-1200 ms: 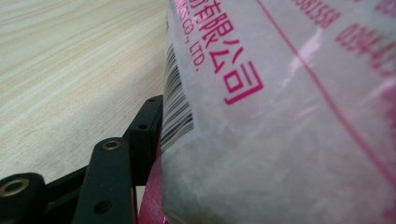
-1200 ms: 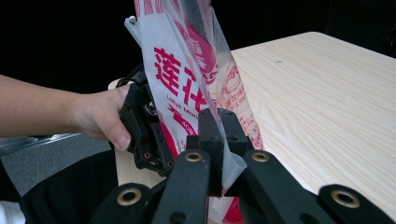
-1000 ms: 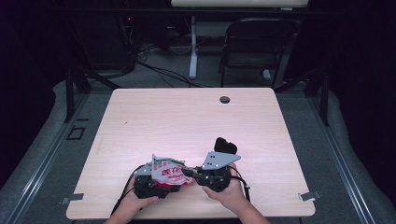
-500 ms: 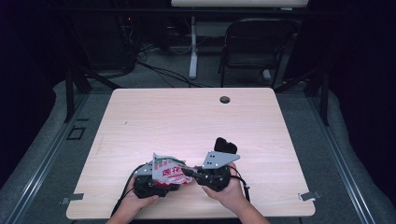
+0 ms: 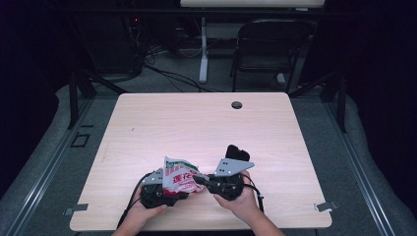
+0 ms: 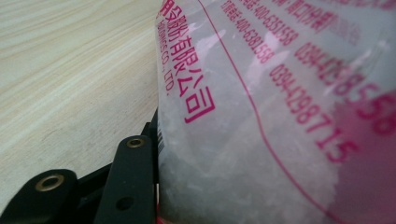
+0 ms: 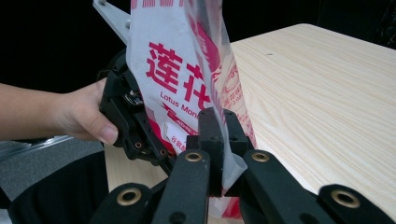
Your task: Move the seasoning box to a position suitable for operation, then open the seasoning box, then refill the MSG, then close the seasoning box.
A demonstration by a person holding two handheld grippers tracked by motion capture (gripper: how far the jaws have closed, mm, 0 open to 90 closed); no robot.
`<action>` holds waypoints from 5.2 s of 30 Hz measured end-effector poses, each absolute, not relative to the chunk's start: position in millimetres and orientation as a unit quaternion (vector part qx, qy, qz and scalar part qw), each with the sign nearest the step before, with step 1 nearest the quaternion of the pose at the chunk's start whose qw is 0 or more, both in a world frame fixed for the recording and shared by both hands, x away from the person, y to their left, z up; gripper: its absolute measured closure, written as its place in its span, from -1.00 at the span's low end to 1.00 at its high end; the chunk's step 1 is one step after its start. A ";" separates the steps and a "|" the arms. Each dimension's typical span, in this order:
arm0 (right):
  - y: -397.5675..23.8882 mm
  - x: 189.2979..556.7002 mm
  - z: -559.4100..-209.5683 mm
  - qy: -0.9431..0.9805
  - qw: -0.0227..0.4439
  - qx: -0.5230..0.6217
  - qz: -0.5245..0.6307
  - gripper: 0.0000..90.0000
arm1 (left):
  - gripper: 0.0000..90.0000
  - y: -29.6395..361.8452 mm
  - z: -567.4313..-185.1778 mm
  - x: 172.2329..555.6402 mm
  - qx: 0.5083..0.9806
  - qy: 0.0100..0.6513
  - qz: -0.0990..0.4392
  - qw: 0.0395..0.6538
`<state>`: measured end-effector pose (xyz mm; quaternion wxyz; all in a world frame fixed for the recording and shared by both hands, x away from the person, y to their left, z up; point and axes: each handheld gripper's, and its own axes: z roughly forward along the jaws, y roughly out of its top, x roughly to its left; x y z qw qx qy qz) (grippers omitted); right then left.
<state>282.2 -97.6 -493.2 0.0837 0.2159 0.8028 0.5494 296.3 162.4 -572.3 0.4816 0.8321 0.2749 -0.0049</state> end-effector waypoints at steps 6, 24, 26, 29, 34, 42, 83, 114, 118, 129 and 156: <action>-92.8 279.3 -493.2 0.804 0.086 0.212 0.549 1.00 | 0.19 162.2 -573.6 296.1 0.832 0.275 -0.001 0.482; -96.7 282.5 -495.2 0.800 0.081 0.221 0.551 1.00 | 0.21 163.9 -571.6 295.6 0.826 0.271 -0.001 0.494; -97.1 282.9 -495.4 0.800 0.081 0.222 0.552 1.00 | 0.24 164.0 -571.4 295.7 0.826 0.271 0.001 0.495; -97.9 283.5 -495.3 0.799 0.082 0.224 0.552 1.00 | 0.32 163.6 -571.0 295.8 0.827 0.274 0.006 0.492; -98.7 283.8 -495.4 0.801 0.089 0.231 0.546 0.99 | 0.35 162.3 -568.2 295.1 0.832 0.274 0.031 0.481; -101.8 285.0 -493.9 0.793 0.081 0.239 0.555 0.88 | 0.38 164.8 -564.7 293.5 0.836 0.279 0.066 0.468; -124.9 280.7 -484.0 0.777 0.106 0.260 0.563 0.68 | 0.38 161.4 -562.1 300.7 0.844 0.280 0.112 0.444; -137.8 267.6 -464.7 0.756 0.122 0.262 0.587 0.84 | 0.39 149.3 -558.1 297.9 0.856 0.247 0.201 0.407; -138.2 267.0 -465.6 0.759 0.123 0.262 0.583 0.90 | 0.39 148.1 -557.1 298.4 0.857 0.244 0.217 0.399; -142.7 263.0 -467.5 0.760 0.126 0.267 0.578 0.95 | 0.39 143.1 -553.9 300.7 0.856 0.240 0.238 0.392; -158.0 255.2 -471.3 0.758 0.142 0.288 0.568 0.90 | 0.39 130.0 -548.2 303.2 0.854 0.209 0.293 0.375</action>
